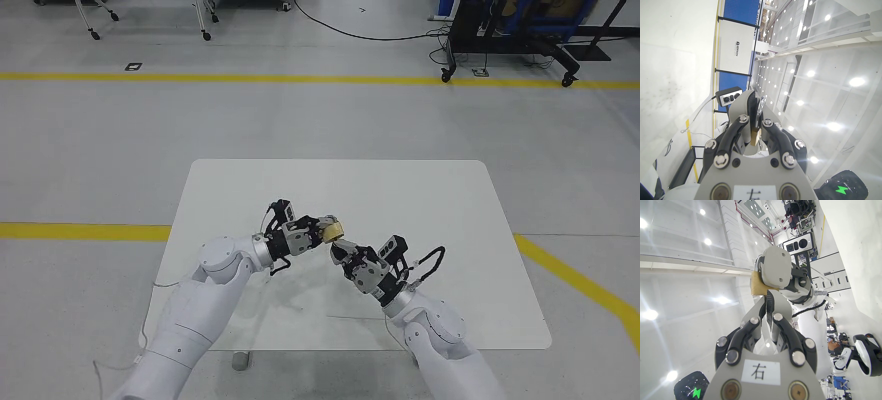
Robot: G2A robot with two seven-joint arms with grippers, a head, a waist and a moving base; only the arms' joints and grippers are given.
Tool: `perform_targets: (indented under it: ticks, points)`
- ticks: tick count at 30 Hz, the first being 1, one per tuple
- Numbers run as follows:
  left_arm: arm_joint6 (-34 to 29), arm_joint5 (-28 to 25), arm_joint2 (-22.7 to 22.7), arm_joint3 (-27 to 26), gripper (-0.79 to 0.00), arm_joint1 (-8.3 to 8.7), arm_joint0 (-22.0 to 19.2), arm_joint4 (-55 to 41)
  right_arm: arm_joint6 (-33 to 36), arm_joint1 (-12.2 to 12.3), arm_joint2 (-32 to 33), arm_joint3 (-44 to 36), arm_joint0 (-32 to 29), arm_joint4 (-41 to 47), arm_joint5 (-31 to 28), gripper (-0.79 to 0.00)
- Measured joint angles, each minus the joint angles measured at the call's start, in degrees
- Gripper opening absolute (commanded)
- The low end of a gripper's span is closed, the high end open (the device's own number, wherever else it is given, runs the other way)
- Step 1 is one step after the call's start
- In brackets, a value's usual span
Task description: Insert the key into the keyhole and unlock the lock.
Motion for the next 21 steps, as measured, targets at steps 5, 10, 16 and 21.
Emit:
perform_targets:
  ticks: [5,10,16,21]
  points:
    - [0.22,-0.37,0.0,-0.41,-0.785,0.12,0.12,0.78,-0.23,0.14,-0.1,0.0,-0.02,0.81,0.06,-0.785]
    - [1.32,-1.45,-0.01,-1.52,-0.785,0.33,0.45,3.05,0.47,0.21,-0.07,0.33,0.04,3.99,1.13,-0.785]
    - [3.09,-4.14,-0.11,-3.52,-0.785,0.58,1.18,6.14,-0.18,-0.17,0.12,2.53,0.88,13.92,2.59,-0.785]
    - [5.49,-5.5,-0.61,-5.15,-0.785,0.79,2.28,8.02,0.67,-0.17,0.54,3.81,1.67,17.65,3.14,-0.785]
